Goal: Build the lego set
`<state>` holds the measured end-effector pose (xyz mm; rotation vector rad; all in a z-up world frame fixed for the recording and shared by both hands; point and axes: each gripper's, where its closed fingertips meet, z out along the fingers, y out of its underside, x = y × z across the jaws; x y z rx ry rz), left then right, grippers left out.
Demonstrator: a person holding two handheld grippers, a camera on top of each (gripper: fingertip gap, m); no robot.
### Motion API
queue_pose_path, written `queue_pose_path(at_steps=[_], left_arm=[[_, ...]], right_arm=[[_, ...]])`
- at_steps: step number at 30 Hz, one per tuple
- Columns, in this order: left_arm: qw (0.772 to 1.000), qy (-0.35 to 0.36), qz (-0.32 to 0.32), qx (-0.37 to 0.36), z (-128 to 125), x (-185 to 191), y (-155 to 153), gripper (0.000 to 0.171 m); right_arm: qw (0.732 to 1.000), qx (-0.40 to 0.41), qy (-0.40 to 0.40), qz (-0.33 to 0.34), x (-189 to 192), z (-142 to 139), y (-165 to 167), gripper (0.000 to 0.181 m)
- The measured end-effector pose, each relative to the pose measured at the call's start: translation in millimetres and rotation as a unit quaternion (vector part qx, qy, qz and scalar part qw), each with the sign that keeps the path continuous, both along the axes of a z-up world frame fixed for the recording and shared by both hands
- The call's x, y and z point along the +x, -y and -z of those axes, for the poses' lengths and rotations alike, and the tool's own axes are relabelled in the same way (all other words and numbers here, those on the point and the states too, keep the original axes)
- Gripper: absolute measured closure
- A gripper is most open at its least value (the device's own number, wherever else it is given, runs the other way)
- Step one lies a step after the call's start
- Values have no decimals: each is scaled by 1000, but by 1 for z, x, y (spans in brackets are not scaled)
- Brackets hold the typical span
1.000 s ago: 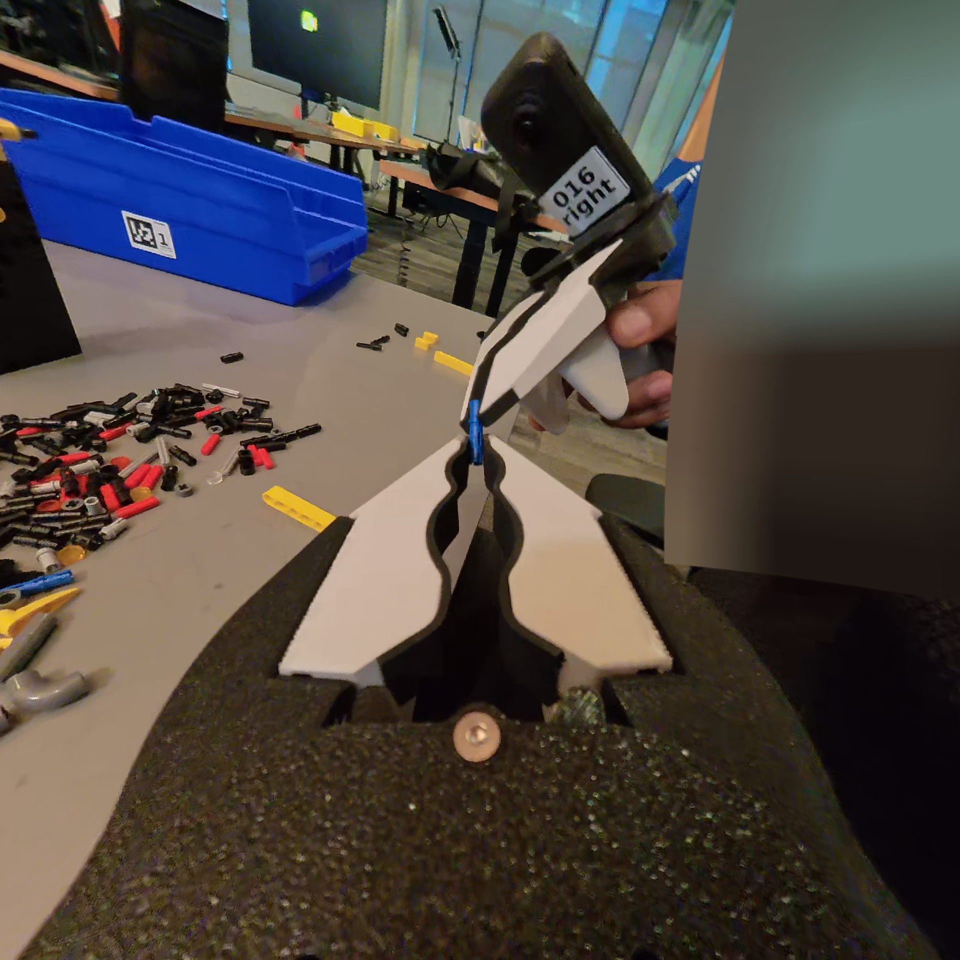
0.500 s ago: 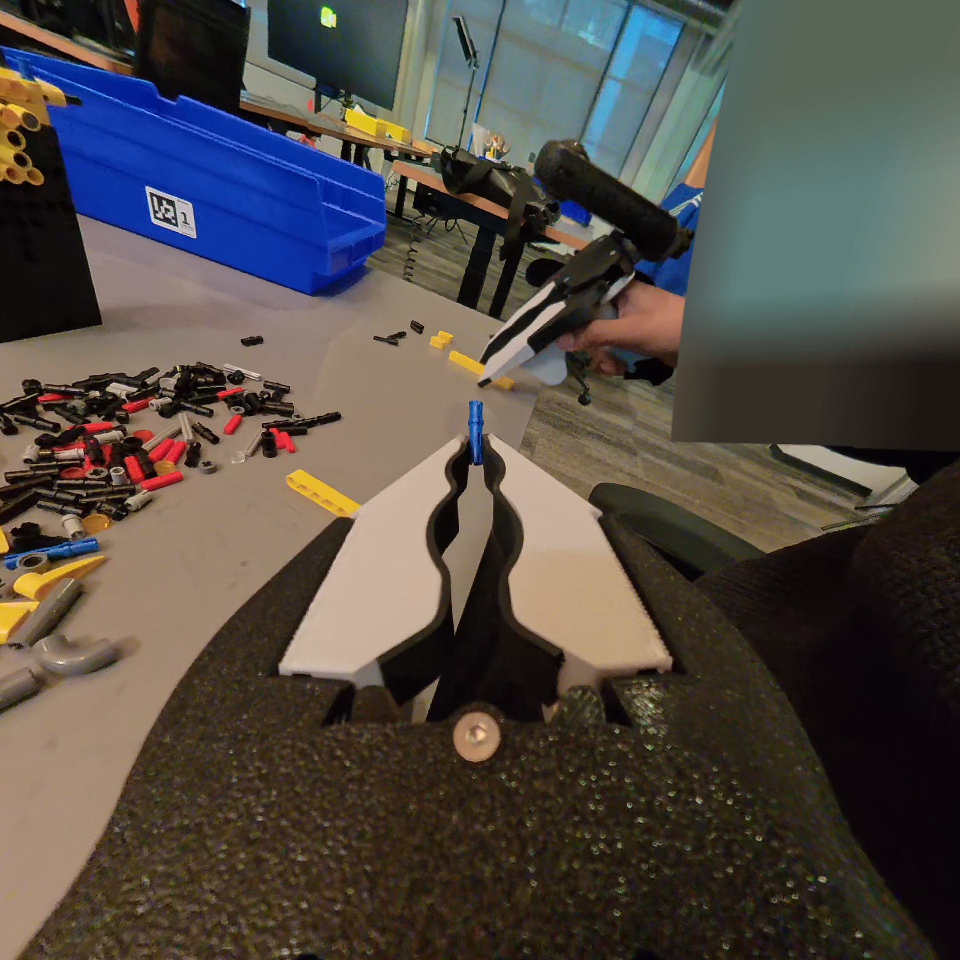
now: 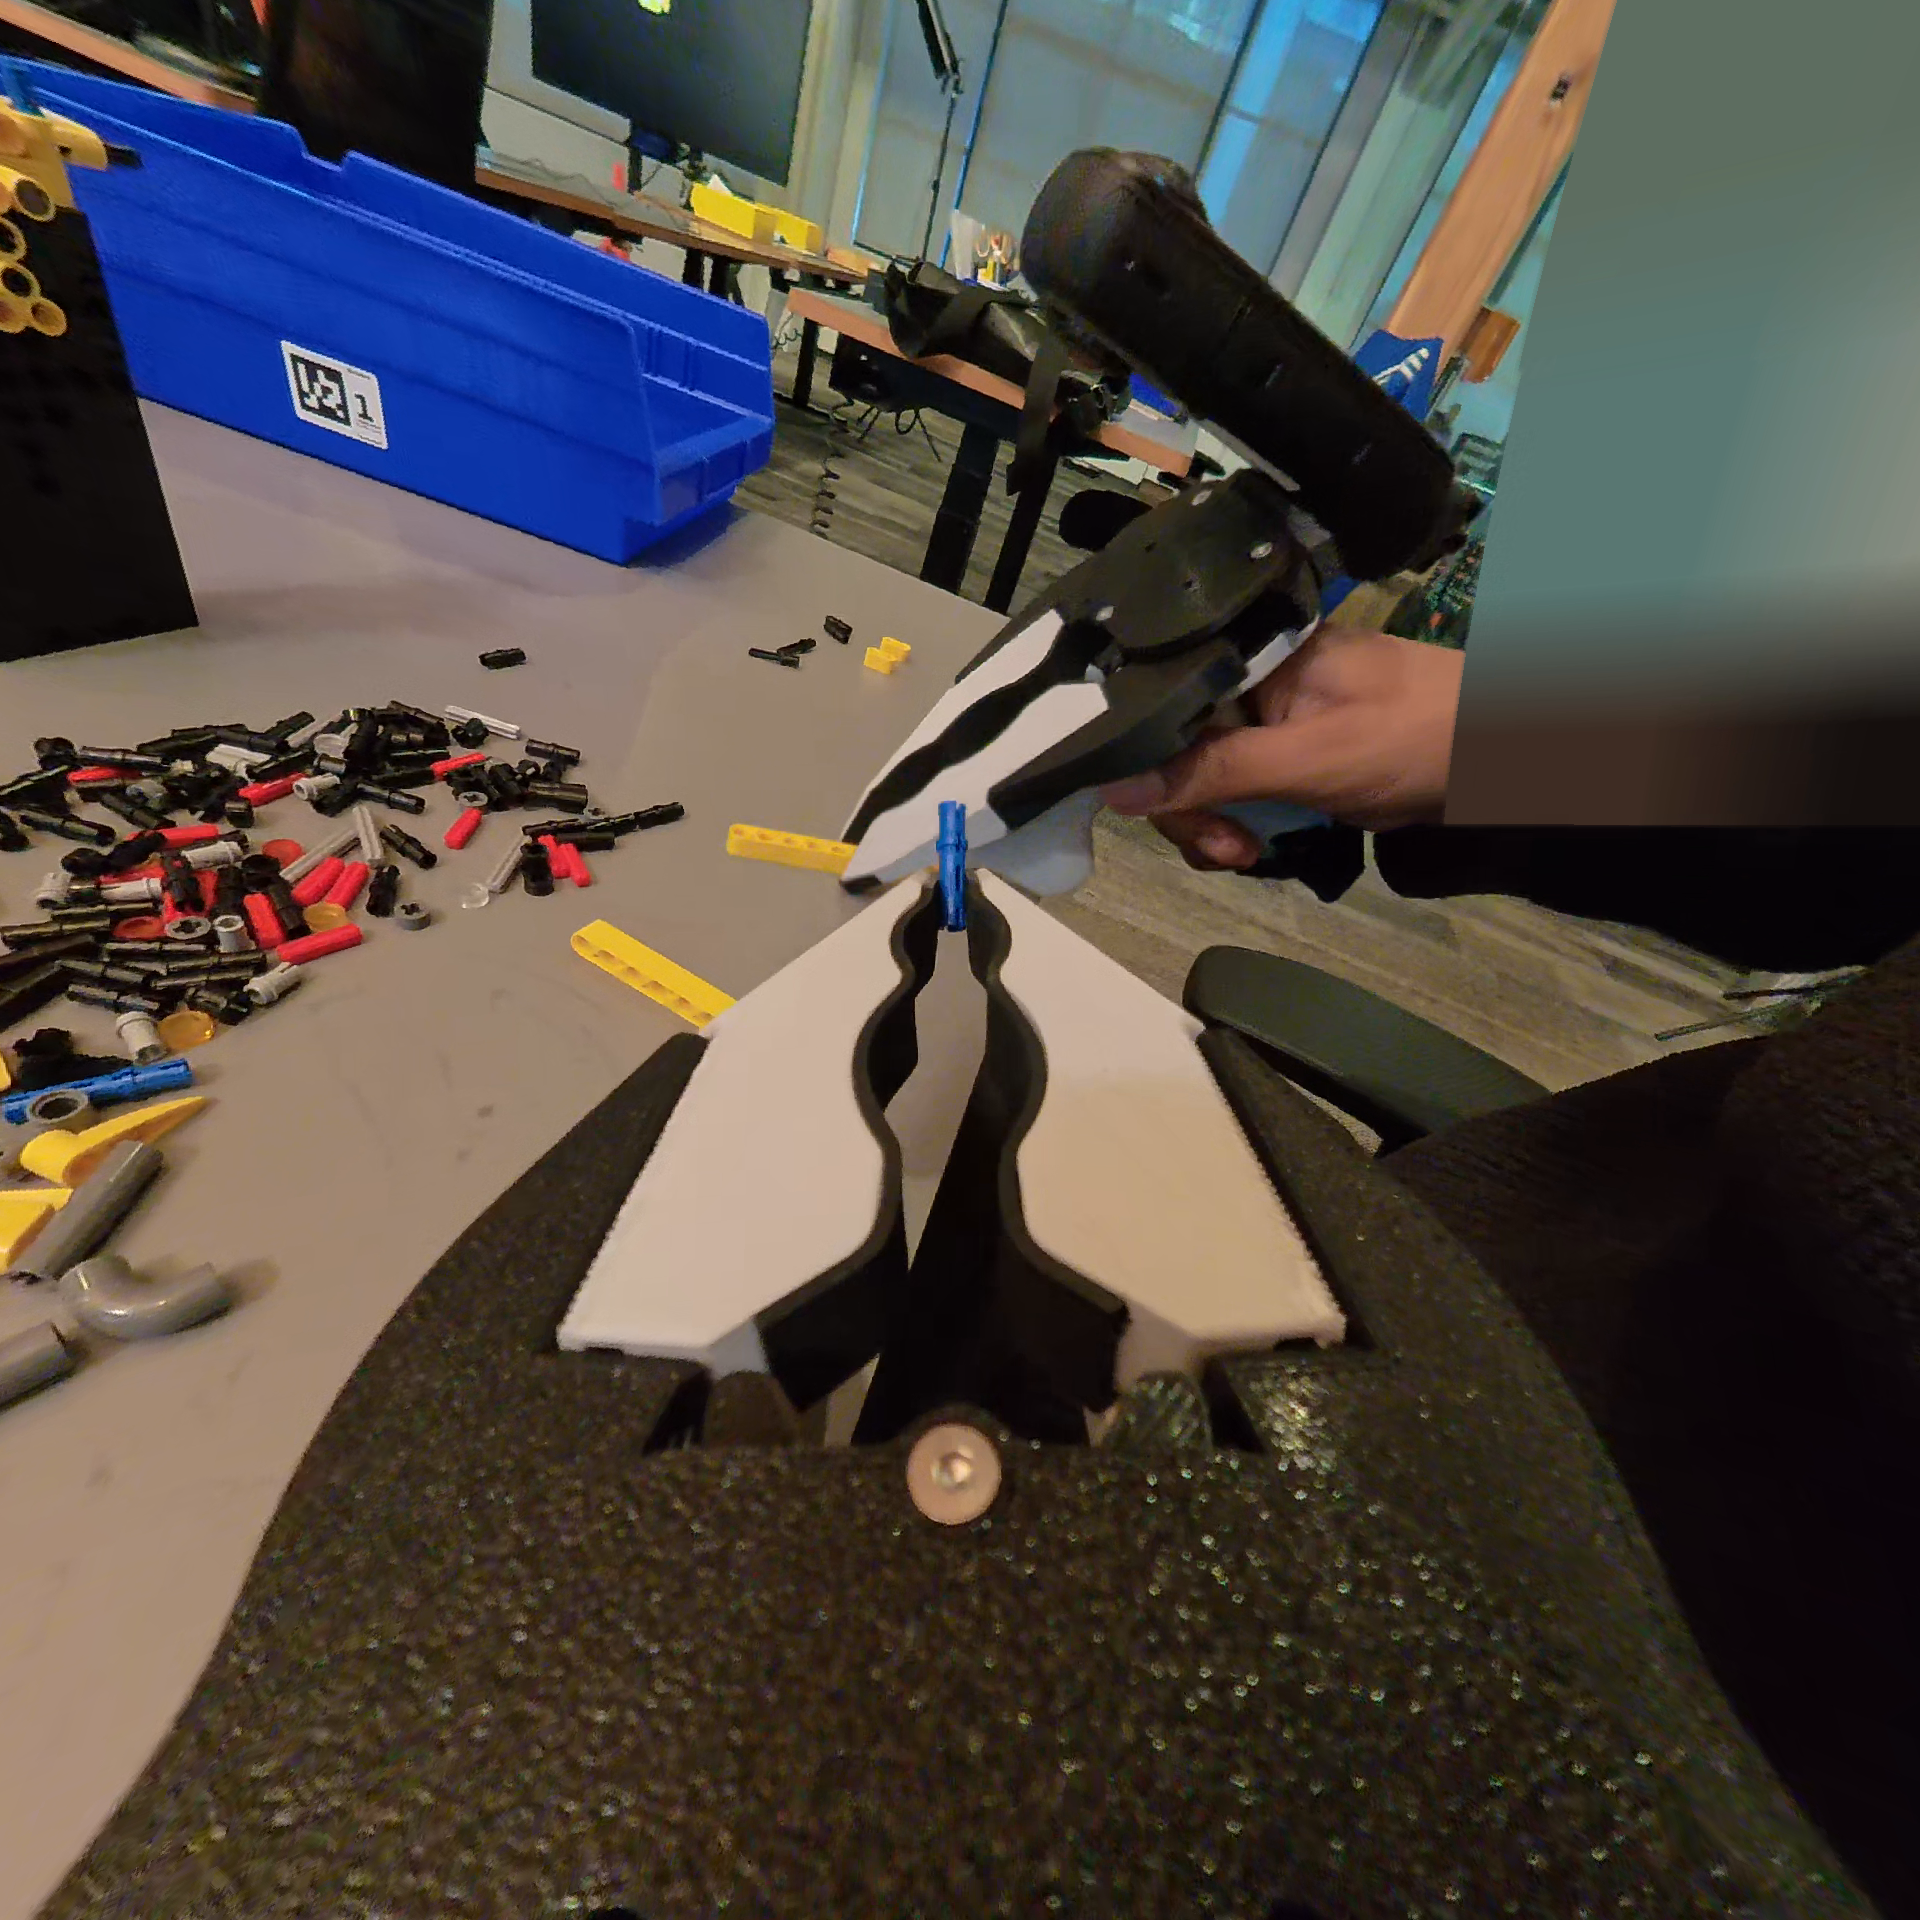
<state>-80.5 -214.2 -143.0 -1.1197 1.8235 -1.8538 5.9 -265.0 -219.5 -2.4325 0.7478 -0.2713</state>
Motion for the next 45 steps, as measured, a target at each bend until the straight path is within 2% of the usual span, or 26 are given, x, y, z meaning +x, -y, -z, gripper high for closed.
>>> queue_pose_path(at_steps=[2,3,7,11,15,18,21,24,28,30,34,39,42,45], left_arm=[[1000,-3,-1,-4,1,0,-1,168],[1000,-5,-1,-8,0,1,-2,168],[1000,-8,-1,-17,0,1,-4,168],[1000,-8,-1,-15,0,1,-3,167],[1000,-10,0,-12,1,1,-2,167],[1000,-12,5,-8,3,0,1,167],[1000,-9,14,3,4,-2,6,167],[999,-4,32,16,4,-7,13,167],[997,18,36,61,7,-11,19,168],[995,25,50,79,10,-14,25,168],[994,24,68,88,14,-18,32,168],[995,21,70,70,12,-18,31,168],[997,10,61,52,11,-14,27,166],[998,1,39,51,14,-8,19,165]], right_arm=[[1000,12,-19,-17,-10,-3,-5,147],[999,13,-26,-20,-13,-5,-4,141],[999,13,-50,-17,-17,-10,10,140],[995,31,-96,-25,-33,-3,7,140],[995,26,-86,-47,-40,-5,4,138],[993,56,-46,-88,-39,-25,-4,139],[976,140,-77,-149,-61,-55,-24,142],[951,207,-167,-157,-75,-73,-33,145],[900,254,-310,-170,-97,-81,-36,145],[888,250,-345,-175,-104,-78,-36,146],[890,215,-358,-184,-109,-64,-32,163],[894,210,-345,-195,-106,-64,-31,174],[895,219,-336,-196,-103,-68,-33,175],[912,216,-297,-181,-84,-69,-30,177]])
